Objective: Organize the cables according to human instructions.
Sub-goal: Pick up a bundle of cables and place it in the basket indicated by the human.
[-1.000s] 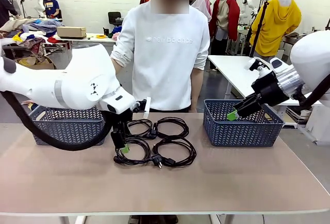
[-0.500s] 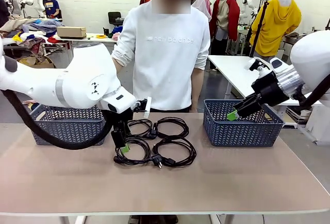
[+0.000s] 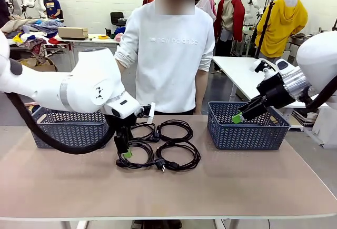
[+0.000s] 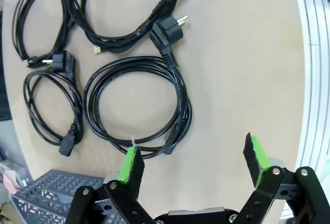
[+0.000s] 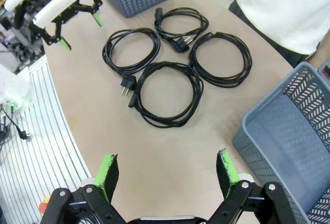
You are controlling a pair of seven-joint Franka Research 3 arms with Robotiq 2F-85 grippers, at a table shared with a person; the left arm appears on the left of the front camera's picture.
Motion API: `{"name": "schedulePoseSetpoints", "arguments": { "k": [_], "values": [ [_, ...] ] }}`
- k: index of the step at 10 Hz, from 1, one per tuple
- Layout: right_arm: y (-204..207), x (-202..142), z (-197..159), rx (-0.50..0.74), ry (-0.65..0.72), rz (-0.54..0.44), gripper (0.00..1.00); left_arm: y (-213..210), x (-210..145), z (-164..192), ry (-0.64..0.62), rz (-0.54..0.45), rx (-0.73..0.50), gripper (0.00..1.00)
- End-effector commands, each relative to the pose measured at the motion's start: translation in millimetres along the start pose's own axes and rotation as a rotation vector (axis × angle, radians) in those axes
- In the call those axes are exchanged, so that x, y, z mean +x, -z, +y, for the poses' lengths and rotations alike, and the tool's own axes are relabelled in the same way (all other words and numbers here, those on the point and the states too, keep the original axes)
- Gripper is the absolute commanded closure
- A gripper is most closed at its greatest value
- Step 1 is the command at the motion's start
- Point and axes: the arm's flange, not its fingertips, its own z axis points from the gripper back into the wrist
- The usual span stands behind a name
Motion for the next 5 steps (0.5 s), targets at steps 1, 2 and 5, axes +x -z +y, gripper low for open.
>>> {"name": "schedulePoseSetpoints", "arguments": {
  "k": [1,2,5],
  "values": [
    [1.7,0.7,-3.4,0.014,-0.021,-0.030,0.00,12.6,9.3,14.2,-0.012,0.063,-0.030,0.00],
    [1.7,0.7,-3.4,0.014,-0.021,-0.030,0.00,21.2,15.7,17.4,-0.032,0.077,-0.062,0.00],
    [1.7,0.7,-3.4,0.014,-0.021,-0.030,0.00,45.3,30.4,21.8,-0.069,0.106,-0.126,0.00]
  ]
}}
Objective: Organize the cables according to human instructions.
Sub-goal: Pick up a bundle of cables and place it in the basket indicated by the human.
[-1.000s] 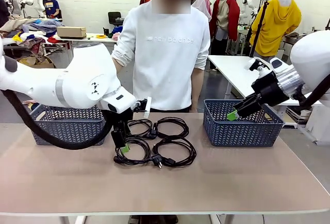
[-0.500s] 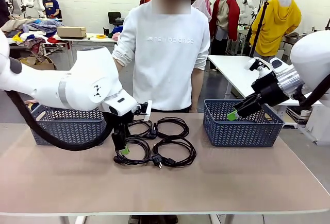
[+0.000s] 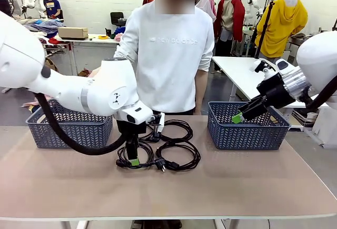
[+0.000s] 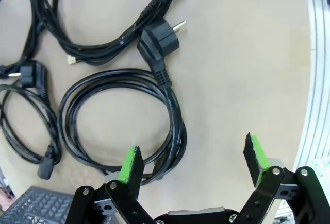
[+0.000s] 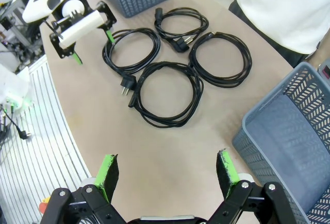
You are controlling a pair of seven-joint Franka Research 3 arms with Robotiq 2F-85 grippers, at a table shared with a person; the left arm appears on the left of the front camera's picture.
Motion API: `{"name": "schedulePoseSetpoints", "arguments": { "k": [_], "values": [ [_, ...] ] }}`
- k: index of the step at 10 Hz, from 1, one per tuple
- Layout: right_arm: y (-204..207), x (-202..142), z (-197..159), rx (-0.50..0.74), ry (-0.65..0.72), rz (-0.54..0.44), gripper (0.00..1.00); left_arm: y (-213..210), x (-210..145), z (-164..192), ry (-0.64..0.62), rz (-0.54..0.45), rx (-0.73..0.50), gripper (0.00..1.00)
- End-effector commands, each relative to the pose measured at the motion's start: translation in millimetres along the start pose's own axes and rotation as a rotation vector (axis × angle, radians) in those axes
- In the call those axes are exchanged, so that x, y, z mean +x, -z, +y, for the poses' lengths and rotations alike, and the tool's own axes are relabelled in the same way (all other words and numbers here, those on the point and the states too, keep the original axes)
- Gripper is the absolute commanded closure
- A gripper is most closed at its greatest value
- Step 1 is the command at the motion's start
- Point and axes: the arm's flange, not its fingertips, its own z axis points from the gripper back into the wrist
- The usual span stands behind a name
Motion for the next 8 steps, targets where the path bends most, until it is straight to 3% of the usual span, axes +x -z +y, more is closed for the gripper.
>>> {"name": "schedulePoseSetpoints", "arguments": {
  "k": [1,8],
  "values": [
    [1.8,0.8,-3.3,0.014,-0.020,-0.030,0.00,7.3,7.2,7.8,-0.027,0.047,-0.036,0.00],
    [1.8,0.8,-3.3,0.014,-0.020,-0.030,0.00,45.9,8.7,28.1,-0.052,0.061,-0.023,0.00]
  ]
}}
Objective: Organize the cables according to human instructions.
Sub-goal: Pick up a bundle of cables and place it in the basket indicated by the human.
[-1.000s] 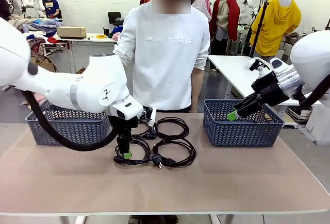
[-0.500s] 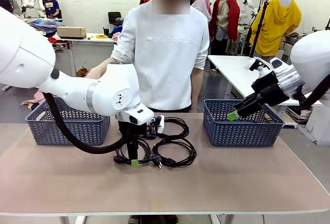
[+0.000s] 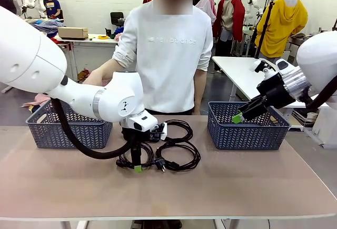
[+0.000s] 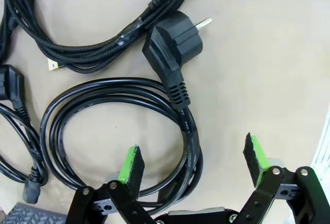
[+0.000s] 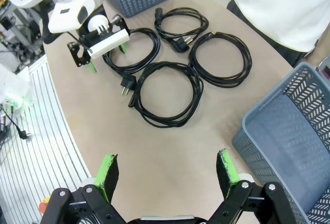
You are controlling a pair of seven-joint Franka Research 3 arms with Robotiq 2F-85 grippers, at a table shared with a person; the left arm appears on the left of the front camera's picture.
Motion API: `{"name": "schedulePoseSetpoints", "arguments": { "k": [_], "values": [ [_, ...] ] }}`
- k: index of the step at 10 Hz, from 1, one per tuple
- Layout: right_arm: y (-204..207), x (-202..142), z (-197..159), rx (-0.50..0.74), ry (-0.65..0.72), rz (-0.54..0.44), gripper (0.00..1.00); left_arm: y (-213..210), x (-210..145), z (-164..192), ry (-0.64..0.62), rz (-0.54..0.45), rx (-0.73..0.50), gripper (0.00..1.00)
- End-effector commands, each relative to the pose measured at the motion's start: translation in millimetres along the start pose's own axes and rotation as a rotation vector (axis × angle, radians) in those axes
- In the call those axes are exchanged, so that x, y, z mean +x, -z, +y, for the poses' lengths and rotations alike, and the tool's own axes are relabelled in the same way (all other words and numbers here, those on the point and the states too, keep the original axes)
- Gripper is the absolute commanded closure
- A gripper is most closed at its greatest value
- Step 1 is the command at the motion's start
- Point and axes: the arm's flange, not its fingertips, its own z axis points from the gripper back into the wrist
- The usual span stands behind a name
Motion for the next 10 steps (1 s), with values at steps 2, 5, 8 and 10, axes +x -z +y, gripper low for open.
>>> {"name": "schedulePoseSetpoints", "arguments": {
  "k": [2,5,8,10],
  "values": [
    [1.8,0.9,-3.3,0.014,-0.020,-0.030,0.00,2.8,6.2,3.6,-0.010,0.018,0.042,0.00],
    [1.8,0.9,-3.3,0.014,-0.020,-0.030,0.00,7.9,7.5,3.5,-0.014,0.032,0.038,0.00],
    [1.8,0.9,-3.3,0.014,-0.020,-0.030,0.00,15.0,9.5,4.9,-0.013,0.034,0.031,0.00],
    [1.8,0.9,-3.3,0.014,-0.020,-0.030,0.00,15.4,10.7,5.6,-0.005,0.034,0.035,0.20]
  ]
}}
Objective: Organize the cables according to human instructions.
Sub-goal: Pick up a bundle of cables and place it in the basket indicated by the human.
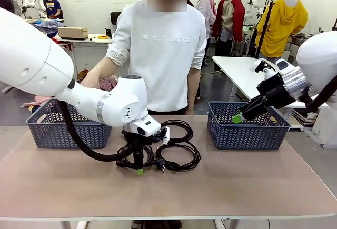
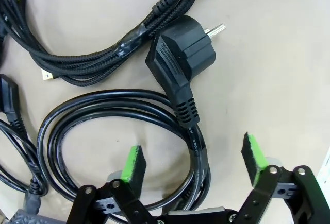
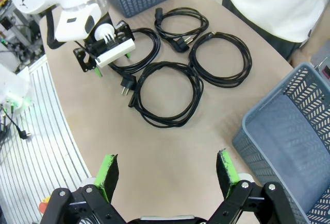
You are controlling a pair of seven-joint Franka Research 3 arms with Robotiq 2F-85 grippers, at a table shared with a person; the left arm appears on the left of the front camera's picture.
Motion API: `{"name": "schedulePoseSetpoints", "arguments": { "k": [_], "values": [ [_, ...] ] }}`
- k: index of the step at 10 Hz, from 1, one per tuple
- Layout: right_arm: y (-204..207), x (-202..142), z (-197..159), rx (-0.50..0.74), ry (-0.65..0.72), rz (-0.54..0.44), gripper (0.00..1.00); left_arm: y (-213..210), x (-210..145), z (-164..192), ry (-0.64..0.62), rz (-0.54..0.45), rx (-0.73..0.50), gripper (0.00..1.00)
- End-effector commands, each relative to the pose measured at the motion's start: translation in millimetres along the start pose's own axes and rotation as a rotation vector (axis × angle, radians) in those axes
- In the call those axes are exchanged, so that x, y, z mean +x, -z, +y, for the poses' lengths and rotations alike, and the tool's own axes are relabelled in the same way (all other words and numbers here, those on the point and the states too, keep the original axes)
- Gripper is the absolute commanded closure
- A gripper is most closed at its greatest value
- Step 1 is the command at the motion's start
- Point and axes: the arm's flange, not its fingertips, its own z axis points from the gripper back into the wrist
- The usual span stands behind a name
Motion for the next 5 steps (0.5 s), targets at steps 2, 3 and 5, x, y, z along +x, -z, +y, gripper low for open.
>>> {"name": "schedulePoseSetpoints", "arguments": {
  "k": [2,3,5],
  "values": [
    [1.8,0.9,-3.3,0.014,-0.020,-0.030,0.00,-2.3,0.7,3.7,-0.013,0.012,0.025,0.39],
    [1.8,0.9,-3.3,0.014,-0.020,-0.030,0.00,-3.0,1.1,4.4,-0.014,0.014,0.024,0.24],
    [1.8,0.9,-3.3,0.014,-0.020,-0.030,0.00,-3.6,1.2,4.4,-0.011,0.015,0.019,0.44]
  ]
}}
